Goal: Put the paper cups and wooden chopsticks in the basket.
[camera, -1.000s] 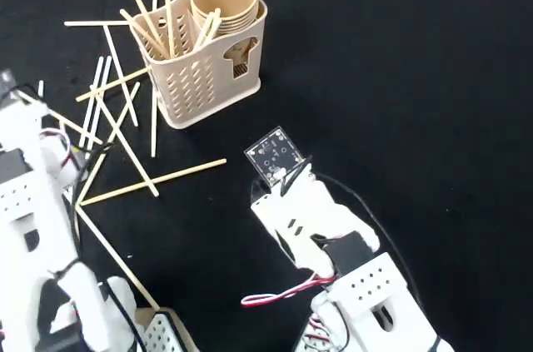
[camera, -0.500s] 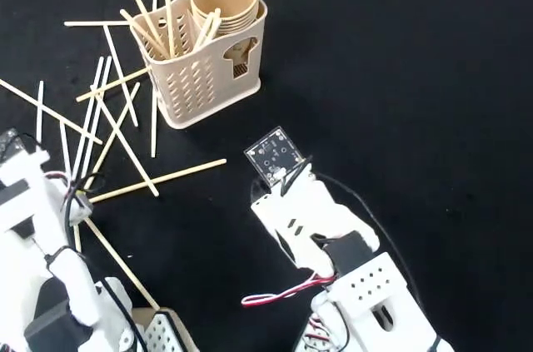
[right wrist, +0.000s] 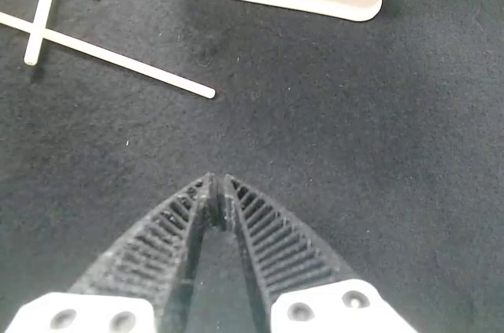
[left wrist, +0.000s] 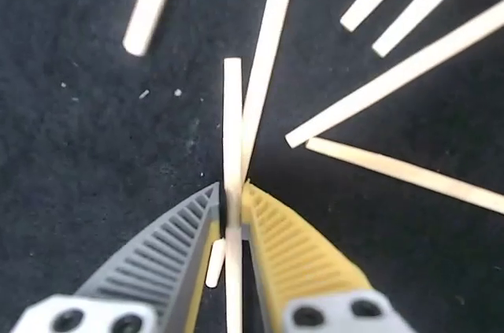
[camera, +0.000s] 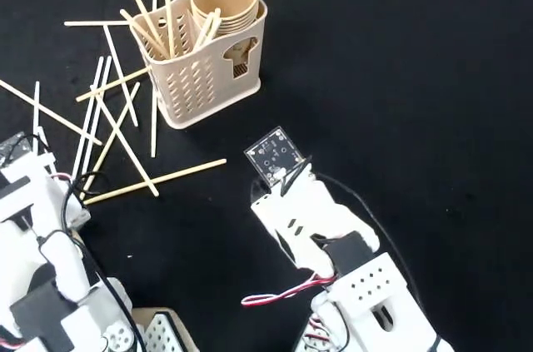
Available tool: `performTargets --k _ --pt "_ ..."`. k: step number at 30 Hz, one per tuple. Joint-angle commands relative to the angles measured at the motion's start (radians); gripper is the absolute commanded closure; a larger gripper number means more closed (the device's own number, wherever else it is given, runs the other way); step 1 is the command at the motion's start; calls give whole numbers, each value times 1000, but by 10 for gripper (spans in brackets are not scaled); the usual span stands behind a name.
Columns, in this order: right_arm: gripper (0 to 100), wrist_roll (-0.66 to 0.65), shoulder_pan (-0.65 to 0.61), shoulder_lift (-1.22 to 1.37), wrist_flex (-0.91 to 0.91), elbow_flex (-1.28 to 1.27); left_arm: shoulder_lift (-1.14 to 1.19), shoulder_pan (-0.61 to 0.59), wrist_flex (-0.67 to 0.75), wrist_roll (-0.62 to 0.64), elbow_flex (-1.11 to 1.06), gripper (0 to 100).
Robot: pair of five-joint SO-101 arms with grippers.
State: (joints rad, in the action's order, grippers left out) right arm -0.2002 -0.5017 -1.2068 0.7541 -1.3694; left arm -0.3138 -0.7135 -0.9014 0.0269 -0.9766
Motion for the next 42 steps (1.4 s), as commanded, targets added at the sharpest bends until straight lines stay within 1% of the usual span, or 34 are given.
performTargets --k 1,7,15,18,21,23,25,27,30,34,37,39,42 --pt "983 -9 -12 -4 0 16 2 -10 -12 -5 71 970" --pt "983 -9 -12 -4 0 16 -126 2 -146 44 173 970" --pt "983 -9 -9 -4 0 18 -443 76 -347 71 325 970" --pt "983 -9 -9 -4 0 18 -555 81 -390 91 354 970" --pt "983 -9 -9 -4 0 18 -667 81 -385 124 361 970" --pt "983 -9 -9 -4 0 18 -744 81 -339 144 381 970" --pt "983 -9 -9 -4 0 18 -824 81 -262 164 420 970" --pt "983 -9 -9 -4 0 18 -887 82 -143 173 449 970" --pt "983 -9 -9 -4 0 18 -947 96 103 178 455 971" --pt "983 -9 -9 -4 0 18 -914 237 445 172 453 971" --pt "983 -9 -8 -4 0 18 -827 331 615 175 481 972" --pt "983 -9 -8 -4 0 18 -749 386 669 178 544 972" --pt "983 -9 -8 -4 -2 18 -608 440 663 180 680 972"
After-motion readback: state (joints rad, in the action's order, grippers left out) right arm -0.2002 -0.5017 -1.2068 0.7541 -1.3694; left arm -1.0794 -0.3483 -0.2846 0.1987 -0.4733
